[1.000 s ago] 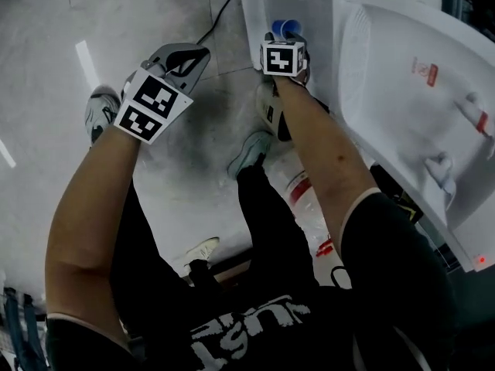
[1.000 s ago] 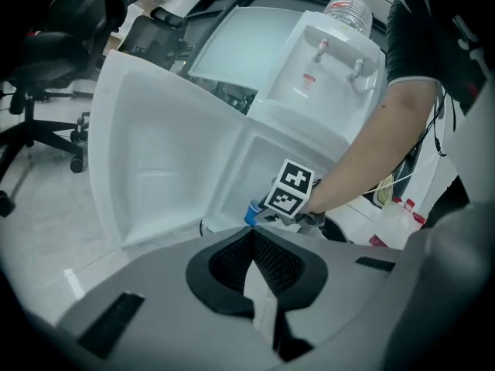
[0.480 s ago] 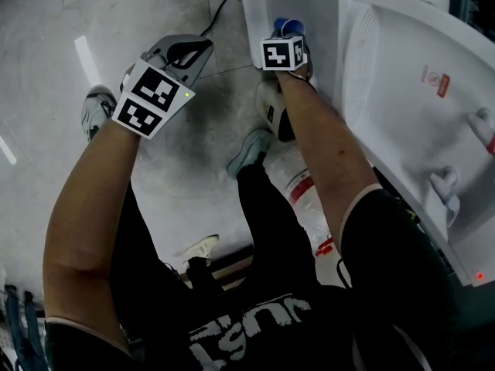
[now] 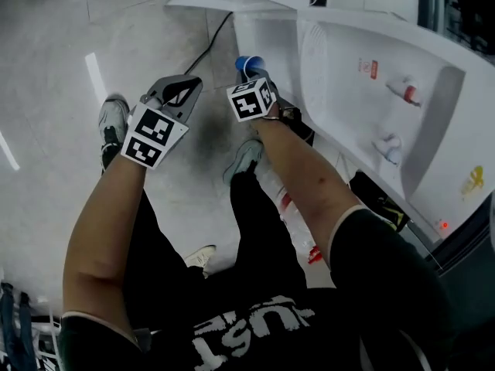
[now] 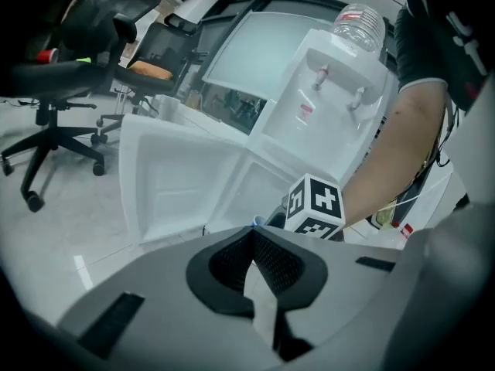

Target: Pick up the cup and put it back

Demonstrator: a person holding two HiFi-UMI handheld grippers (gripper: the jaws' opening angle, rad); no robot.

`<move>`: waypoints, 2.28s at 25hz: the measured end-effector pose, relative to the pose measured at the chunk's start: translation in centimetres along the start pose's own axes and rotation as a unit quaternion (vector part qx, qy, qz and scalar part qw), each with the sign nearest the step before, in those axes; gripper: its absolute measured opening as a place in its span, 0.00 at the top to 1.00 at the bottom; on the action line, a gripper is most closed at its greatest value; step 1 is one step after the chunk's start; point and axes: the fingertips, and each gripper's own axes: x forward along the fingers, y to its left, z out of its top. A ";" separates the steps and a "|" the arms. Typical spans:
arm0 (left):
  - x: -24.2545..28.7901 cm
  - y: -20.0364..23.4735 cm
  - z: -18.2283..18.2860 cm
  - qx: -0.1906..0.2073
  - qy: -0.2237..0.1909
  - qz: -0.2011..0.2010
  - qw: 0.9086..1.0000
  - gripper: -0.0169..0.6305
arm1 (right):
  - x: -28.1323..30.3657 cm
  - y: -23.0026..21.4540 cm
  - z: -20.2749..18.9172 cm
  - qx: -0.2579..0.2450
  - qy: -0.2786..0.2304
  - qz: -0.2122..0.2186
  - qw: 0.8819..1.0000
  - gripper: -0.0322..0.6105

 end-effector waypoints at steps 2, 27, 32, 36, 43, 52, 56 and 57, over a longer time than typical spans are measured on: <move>-2.6 -1.2 1.1 -0.006 0.003 0.009 1.000 0.96 | -3.6 2.1 0.7 -0.002 -0.007 0.020 1.000 0.88; -27.3 -27.8 42.2 0.107 -0.130 -0.028 0.985 0.96 | -68.0 0.4 9.1 -0.086 -0.280 0.125 0.948 0.88; -29.5 -34.1 50.2 0.133 -0.175 -0.054 0.974 0.96 | -78.2 -3.2 7.7 -0.084 -0.352 0.115 0.925 0.88; -30.3 -38.9 55.7 0.186 -0.199 -0.080 0.959 0.96 | -85.5 -7.1 6.5 -0.081 -0.428 0.086 0.896 0.88; -31.5 -46.3 62.9 0.226 -0.236 -0.125 0.937 0.96 | -95.4 -12.2 3.3 -0.072 -0.519 0.033 0.851 0.87; -33.4 -48.4 66.2 0.224 -0.262 -0.131 0.929 0.96 | -99.5 -14.2 1.8 -0.060 -0.565 0.018 0.823 0.87; -33.2 -48.5 65.6 0.223 -0.261 -0.131 0.930 0.96 | -99.7 -13.8 1.6 -0.071 -0.564 0.019 0.822 0.87; -33.0 -48.5 65.6 0.224 -0.261 -0.133 0.930 0.96 | -99.7 -13.7 1.6 -0.076 -0.564 0.020 0.822 0.87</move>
